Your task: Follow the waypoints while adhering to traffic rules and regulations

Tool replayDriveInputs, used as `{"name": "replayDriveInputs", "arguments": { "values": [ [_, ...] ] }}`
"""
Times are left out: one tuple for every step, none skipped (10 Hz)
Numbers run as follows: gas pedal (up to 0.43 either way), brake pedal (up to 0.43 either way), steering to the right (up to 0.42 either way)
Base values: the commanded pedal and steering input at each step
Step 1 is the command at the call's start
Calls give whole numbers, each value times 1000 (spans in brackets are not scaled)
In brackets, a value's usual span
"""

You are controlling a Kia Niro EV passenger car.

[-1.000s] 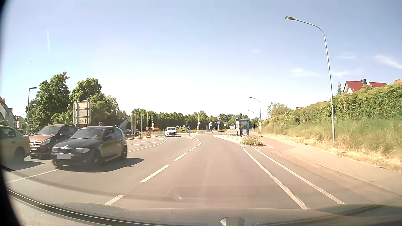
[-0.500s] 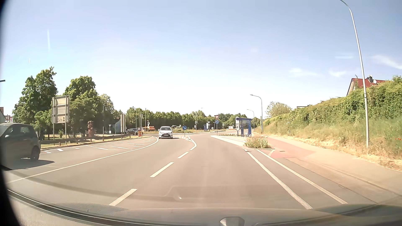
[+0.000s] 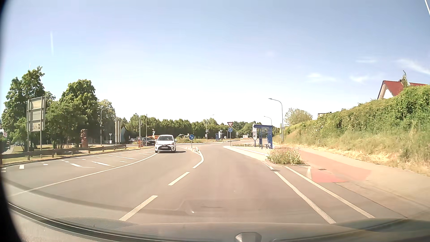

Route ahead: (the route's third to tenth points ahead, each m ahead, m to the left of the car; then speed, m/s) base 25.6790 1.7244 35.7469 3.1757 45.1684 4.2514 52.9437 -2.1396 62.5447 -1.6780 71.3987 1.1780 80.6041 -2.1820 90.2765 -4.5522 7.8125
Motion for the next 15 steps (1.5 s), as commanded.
{"name": "replayDriveInputs", "arguments": {
  "values": [
    [39, 30, 7],
    [39, 30, 7],
    [39, 30, 7],
    [39, 30, 7],
    [39, 30, 7],
    [39, 30, 7],
    [39, 30, 6],
    [39, 30, 3],
    [39, 30, -4],
    [39, 30, -9],
    [39, 30, -16],
    [39, 30, -23],
    [39, 30, -31],
    [39, 30, -38],
    [39, 30, -44]
  ]
}}
